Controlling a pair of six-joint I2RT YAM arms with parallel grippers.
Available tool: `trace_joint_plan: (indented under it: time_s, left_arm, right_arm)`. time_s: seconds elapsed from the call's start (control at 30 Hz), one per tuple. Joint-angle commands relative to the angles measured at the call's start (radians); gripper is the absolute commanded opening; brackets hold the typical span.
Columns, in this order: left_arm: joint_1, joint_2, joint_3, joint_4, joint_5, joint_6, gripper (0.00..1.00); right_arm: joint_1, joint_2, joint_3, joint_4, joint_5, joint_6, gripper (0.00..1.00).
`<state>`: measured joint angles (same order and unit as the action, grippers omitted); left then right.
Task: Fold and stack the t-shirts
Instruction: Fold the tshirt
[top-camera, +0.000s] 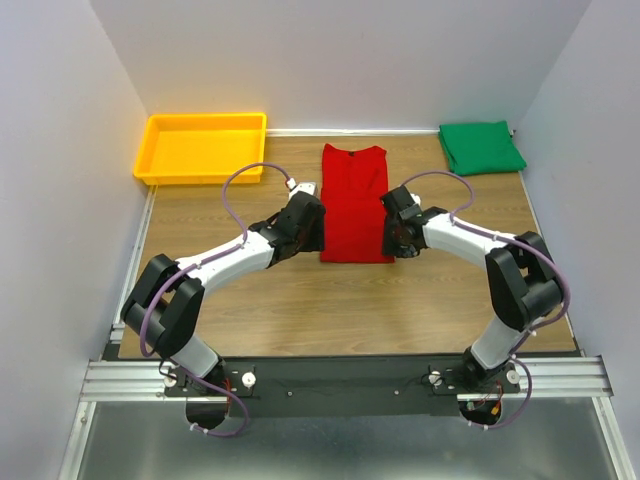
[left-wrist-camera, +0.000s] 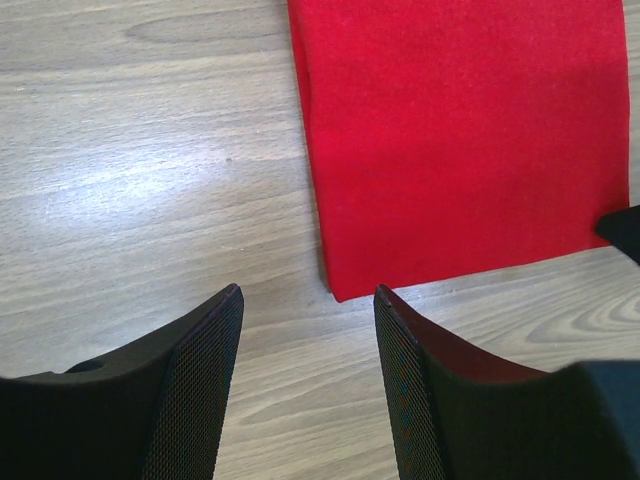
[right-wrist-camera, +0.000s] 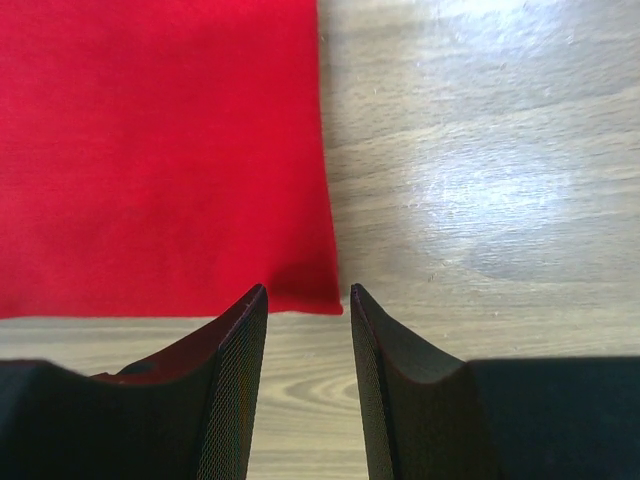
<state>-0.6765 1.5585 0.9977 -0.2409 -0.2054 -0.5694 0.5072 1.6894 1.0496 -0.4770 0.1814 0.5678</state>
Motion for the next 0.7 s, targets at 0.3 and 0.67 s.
trace_joint_plan:
  time_s: [0.3, 0.67]
  left_arm:
    - [-0.006, 0.017, -0.001, 0.017, 0.031, -0.006, 0.63]
    - [-0.020, 0.035, 0.007, 0.000, 0.070, -0.015, 0.63]
  right_arm:
    - [0.019, 0.105, -0.037, -0.032, 0.067, 0.029, 0.45]
    - [0.025, 0.093, -0.105, -0.031, 0.061, 0.038, 0.11]
